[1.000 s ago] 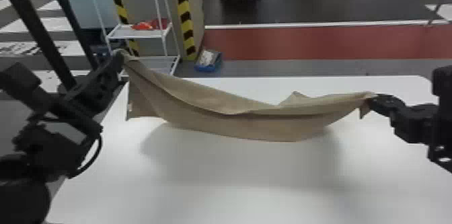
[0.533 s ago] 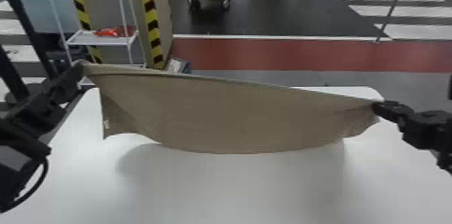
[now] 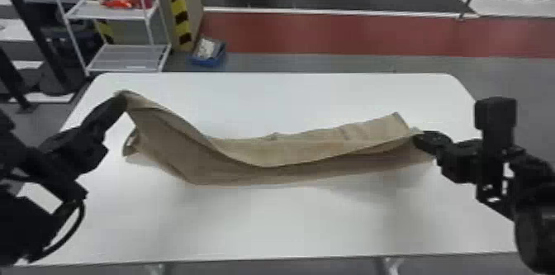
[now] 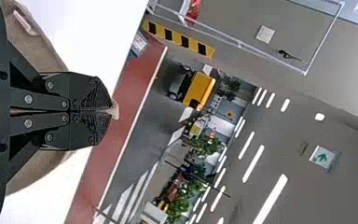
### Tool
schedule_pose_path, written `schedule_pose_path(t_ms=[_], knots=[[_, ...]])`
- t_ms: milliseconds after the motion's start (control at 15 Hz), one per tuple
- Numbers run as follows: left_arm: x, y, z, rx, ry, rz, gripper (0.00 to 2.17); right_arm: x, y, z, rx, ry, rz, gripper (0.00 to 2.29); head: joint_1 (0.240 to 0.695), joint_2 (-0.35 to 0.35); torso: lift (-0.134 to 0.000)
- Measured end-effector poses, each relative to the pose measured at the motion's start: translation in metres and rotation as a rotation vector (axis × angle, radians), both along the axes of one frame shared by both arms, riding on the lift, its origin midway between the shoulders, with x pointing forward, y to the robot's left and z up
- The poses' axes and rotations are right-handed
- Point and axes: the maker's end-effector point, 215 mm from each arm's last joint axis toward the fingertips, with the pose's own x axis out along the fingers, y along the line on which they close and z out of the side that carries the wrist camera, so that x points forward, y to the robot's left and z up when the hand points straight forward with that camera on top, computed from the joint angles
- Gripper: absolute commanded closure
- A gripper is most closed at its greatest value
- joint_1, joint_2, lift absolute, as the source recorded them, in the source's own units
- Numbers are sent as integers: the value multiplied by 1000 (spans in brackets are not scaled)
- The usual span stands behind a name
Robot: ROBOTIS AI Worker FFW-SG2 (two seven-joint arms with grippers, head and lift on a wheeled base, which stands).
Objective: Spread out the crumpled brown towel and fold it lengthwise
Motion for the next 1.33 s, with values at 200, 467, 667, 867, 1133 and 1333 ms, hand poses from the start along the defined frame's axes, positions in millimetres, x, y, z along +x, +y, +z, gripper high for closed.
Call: schedule_pose_path(t_ms=[200,467,667,867,1133,1333], knots=[[-3,-15,-25,44,37,-11,1349,-4,16,-54,-40,96,29,1119,695,-29,-120],[-4,-17,-38,66,56,-6,1349,-19,10,-80,-50,124,46,883,695,-36,-120],[-4,-15,-38,68,55,-2,1349,-36,-10,-68,-30,91,31,610,695,-56,-120],[-4,-20,-39,65,54,-6,1349,-45,-26,-53,-34,48,24,515,695,-75,-120],[-4,-21,-38,72,51,-5,1349,-54,-41,-42,-100,36,36,542,695,-96,-120],[-4,-21,-36,74,49,-4,1349,-59,-40,-49,-185,60,74,623,695,-97,-120]])
